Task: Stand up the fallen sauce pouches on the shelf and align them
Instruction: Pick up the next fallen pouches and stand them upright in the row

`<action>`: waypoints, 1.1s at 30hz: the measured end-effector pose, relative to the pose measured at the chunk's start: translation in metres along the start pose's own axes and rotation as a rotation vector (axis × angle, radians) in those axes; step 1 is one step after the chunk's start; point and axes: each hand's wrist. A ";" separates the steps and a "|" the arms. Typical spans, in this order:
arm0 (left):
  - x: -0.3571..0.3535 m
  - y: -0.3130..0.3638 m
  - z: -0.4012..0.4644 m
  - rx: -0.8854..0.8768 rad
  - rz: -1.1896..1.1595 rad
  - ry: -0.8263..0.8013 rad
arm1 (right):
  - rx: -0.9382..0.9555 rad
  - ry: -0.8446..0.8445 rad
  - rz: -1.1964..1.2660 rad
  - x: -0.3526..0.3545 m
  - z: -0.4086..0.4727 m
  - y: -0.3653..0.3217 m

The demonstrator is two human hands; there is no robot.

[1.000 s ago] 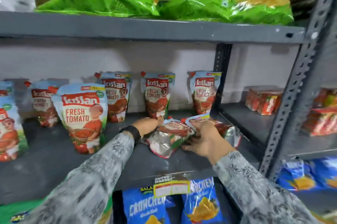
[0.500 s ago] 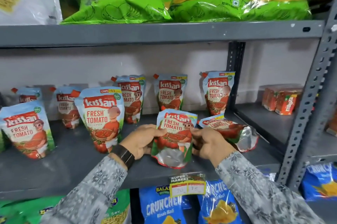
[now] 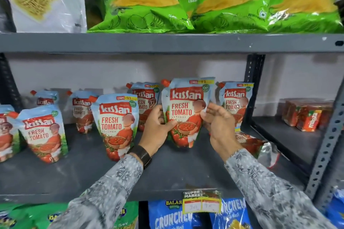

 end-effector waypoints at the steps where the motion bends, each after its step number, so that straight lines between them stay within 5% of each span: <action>1: 0.000 -0.009 -0.003 0.005 0.011 0.001 | -0.005 0.002 -0.010 0.002 -0.001 0.010; 15: 0.004 -0.044 -0.012 0.123 0.045 0.014 | 0.002 -0.038 -0.017 0.033 0.001 0.037; 19: 0.009 -0.033 -0.046 0.003 0.141 0.378 | 0.136 -0.058 -0.222 0.054 0.008 0.003; 22: -0.022 -0.022 -0.072 -0.037 0.097 0.316 | 0.245 -0.093 -0.528 0.092 0.029 -0.034; 29: -0.144 -0.013 -0.046 0.656 -0.188 -0.193 | 0.002 -0.100 -1.116 0.145 0.086 -0.056; 33: -0.187 -0.019 -0.023 0.913 -0.259 -0.216 | -0.256 -0.196 -1.299 0.160 0.090 -0.048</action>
Point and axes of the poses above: each hand's wrist, its own z-axis towards the middle knuckle, its own x-axis out of the back of the hand, y = z × x, and after that the axes turned 3 degrees about x, right-handed
